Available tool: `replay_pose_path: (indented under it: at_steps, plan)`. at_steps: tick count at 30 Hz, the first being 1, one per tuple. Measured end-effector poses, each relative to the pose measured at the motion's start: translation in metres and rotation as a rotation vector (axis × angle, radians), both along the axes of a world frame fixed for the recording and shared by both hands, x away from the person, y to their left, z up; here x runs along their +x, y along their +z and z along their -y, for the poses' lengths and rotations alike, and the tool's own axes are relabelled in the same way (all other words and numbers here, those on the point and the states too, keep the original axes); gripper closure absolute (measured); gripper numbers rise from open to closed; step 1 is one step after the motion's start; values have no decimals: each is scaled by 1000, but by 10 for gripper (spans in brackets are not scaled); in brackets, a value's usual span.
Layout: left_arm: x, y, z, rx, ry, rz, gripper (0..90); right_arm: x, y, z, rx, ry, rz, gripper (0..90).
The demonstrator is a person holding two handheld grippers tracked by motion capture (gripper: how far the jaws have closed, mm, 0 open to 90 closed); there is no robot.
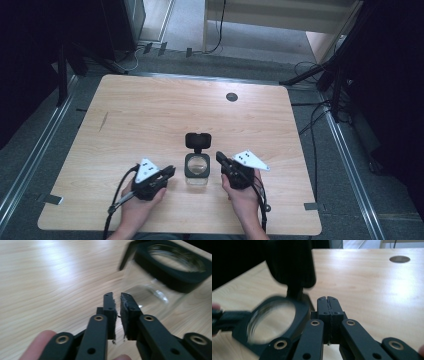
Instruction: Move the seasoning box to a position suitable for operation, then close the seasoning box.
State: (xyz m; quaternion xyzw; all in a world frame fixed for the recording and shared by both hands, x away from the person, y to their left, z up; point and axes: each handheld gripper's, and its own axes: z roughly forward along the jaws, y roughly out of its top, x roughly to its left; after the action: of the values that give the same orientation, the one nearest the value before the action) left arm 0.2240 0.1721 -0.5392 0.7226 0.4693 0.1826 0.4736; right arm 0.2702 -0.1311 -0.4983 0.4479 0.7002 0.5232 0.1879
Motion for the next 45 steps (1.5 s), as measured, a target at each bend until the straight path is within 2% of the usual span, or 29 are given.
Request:
replay_pose_path:
  at_steps: [1,3,4,5,7,8,10,12,14,16,17,19,20,21,22,23,27,32,34,35,38,40,42,44,45]
  plan:
    - [0,-2,-11,-29,13,-8,784,5,2,-1,14,2,-3,900]
    - [-1,-4,-26,-74,28,-20,786,16,7,-5,9,-2,-3,900]
    - [-2,-4,-28,-92,17,-14,812,20,8,-7,2,-8,6,900]
    - [-5,-4,-25,-92,-6,0,831,24,11,-10,1,-13,7,900]
    - [-10,-2,-10,-79,-99,32,869,32,16,-14,-1,-17,14,900]
    - [-13,-1,0,-47,-142,45,873,35,19,-15,4,-22,18,900]
    - [-18,1,17,4,-180,66,864,41,25,-16,14,-31,21,900]
    - [-18,1,20,6,-186,65,838,43,28,-17,22,-36,17,900]
    - [-11,-2,14,12,-134,53,821,46,36,-19,32,-28,26,900]
    - [-8,-3,7,12,-114,46,802,48,42,-22,38,-15,29,900]
    - [-4,-5,-10,-6,-67,34,792,49,45,-23,38,-10,34,900]
    - [-3,-4,-26,24,-16,56,778,50,51,-26,43,6,41,900]
    - [-2,-3,-33,34,7,64,775,51,54,-27,49,12,46,900]
    - [-2,-3,-33,34,7,64,772,51,57,-28,55,19,50,900]
    - [0,-3,-48,26,39,60,768,52,60,-28,62,26,52,900]
    - [2,-4,-55,19,55,57,766,52,63,-29,66,33,53,900]
    - [3,-5,-75,10,101,51,760,53,70,-36,40,68,54,900]
    - [1,-3,-91,11,122,61,715,51,67,-41,14,101,31,900]
    - [-1,-3,-100,1,136,65,638,48,64,-42,12,107,37,900]
    - [-3,-3,-108,-2,193,60,511,45,63,-41,22,102,38,900]
    - [-4,-3,-120,3,252,46,363,36,62,-41,-3,94,69,900]
    - [-5,-5,-126,13,288,37,307,30,61,-40,-10,83,90,900]
    - [-6,-8,-130,-11,306,16,281,24,61,-39,0,81,106,900]
    - [-6,-8,-130,-22,310,12,274,18,60,-39,7,82,118,900]
    - [-7,-7,-128,-17,305,29,277,17,59,-39,8,85,124,900]
